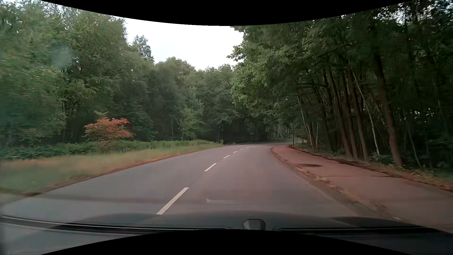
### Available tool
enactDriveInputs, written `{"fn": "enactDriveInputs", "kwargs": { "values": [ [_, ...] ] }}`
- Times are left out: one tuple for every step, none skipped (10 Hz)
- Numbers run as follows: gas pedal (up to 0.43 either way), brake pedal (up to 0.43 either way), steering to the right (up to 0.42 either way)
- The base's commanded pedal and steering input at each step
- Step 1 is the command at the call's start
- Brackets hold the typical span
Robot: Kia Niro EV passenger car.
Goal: Follow the waypoints while adhering to traffic rules and regulations
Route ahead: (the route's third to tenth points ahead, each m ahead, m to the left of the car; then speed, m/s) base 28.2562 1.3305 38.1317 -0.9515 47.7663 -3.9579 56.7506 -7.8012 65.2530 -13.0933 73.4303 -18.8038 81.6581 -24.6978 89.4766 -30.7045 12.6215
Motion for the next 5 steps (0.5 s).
{"fn": "enactDriveInputs", "kwargs": {
  "values": [
    [0.157, 0.000, 0.015],
    [0.138, 0.000, 0.017],
    [0.138, 0.000, 0.020],
    [0.138, 0.000, 0.021],
    [0.138, 0.000, 0.022]
  ]
}}
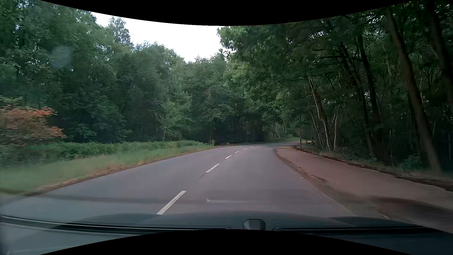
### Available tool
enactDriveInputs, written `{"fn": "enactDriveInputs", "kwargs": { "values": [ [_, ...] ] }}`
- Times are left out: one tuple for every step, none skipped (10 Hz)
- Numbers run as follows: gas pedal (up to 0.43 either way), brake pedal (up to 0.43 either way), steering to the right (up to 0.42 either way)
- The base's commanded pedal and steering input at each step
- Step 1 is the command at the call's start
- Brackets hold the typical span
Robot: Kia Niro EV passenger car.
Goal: Follow the waypoints while adhering to traffic rules and regulations
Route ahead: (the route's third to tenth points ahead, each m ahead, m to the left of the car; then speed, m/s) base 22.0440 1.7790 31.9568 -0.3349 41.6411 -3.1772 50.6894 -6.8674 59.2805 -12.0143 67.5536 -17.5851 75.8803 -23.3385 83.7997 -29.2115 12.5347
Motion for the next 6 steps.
{"fn": "enactDriveInputs", "kwargs": {
  "values": [
    [0.138, 0.000, 0.020],
    [0.138, 0.000, 0.020],
    [0.138, 0.000, 0.020],
    [0.138, 0.000, 0.021],
    [0.138, 0.000, 0.023],
    [0.138, 0.000, 0.026]
  ]
}}
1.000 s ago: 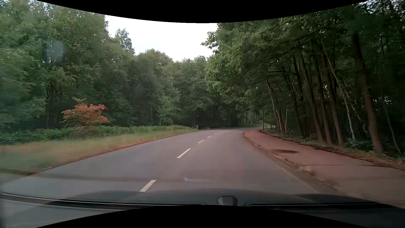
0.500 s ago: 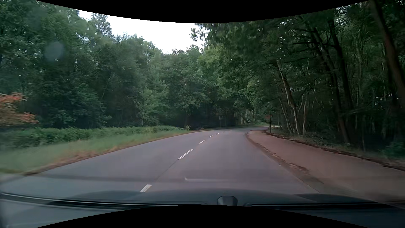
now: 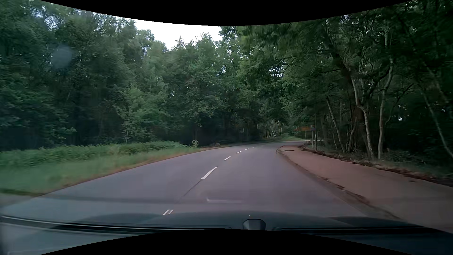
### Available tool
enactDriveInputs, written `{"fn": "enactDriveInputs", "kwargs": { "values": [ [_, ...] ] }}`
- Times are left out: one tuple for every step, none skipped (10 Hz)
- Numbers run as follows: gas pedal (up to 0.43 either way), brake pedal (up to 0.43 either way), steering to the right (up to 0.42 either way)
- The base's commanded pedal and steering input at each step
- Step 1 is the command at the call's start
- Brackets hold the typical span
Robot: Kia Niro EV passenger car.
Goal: Follow the waypoints while adhering to traffic rules and regulations
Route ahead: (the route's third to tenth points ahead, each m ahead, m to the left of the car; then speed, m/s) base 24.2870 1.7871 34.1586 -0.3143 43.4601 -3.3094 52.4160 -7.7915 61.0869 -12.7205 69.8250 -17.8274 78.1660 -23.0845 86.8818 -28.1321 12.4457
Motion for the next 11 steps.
{"fn": "enactDriveInputs", "kwargs": {
  "values": [
    [0.138, 0.000, 0.026],
    [0.138, 0.000, 0.026],
    [0.138, 0.000, 0.026],
    [0.138, 0.000, 0.026],
    [0.138, 0.000, 0.028],
    [0.138, 0.000, 0.034],
    [0.138, 0.000, 0.037],
    [0.138, 0.000, 0.038],
    [0.138, 0.000, 0.038],
    [0.138, 0.000, 0.038],
    [0.138, 0.000, 0.037]
  ]
}}
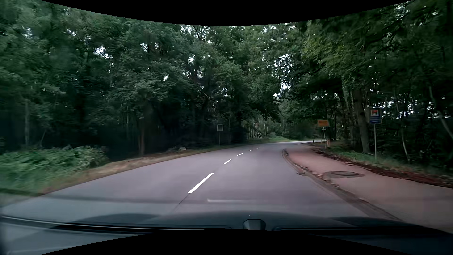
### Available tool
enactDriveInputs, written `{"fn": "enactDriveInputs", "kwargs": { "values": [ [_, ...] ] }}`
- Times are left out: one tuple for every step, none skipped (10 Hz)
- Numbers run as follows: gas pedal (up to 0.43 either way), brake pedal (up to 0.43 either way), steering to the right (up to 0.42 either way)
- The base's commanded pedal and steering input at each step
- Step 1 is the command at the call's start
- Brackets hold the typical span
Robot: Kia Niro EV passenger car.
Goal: Follow the waypoints while adhering to traffic rules and regulations
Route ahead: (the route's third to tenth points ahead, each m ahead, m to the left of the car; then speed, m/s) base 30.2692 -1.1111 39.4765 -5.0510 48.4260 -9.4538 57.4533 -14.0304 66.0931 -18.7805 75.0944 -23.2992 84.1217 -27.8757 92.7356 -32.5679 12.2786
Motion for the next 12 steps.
{"fn": "enactDriveInputs", "kwargs": {
  "values": [
    [0.138, 0.000, 0.038],
    [0.138, 0.000, 0.040],
    [0.138, 0.000, 0.042],
    [0.138, 0.000, 0.042],
    [0.138, 0.000, 0.042],
    [0.138, 0.000, 0.042],
    [0.138, 0.000, 0.042],
    [0.138, 0.000, 0.042],
    [0.150, 0.000, 0.043],
    [0.150, 0.000, 0.045],
    [0.150, 0.000, 0.047],
    [0.150, 0.000, 0.047]
  ]
}}
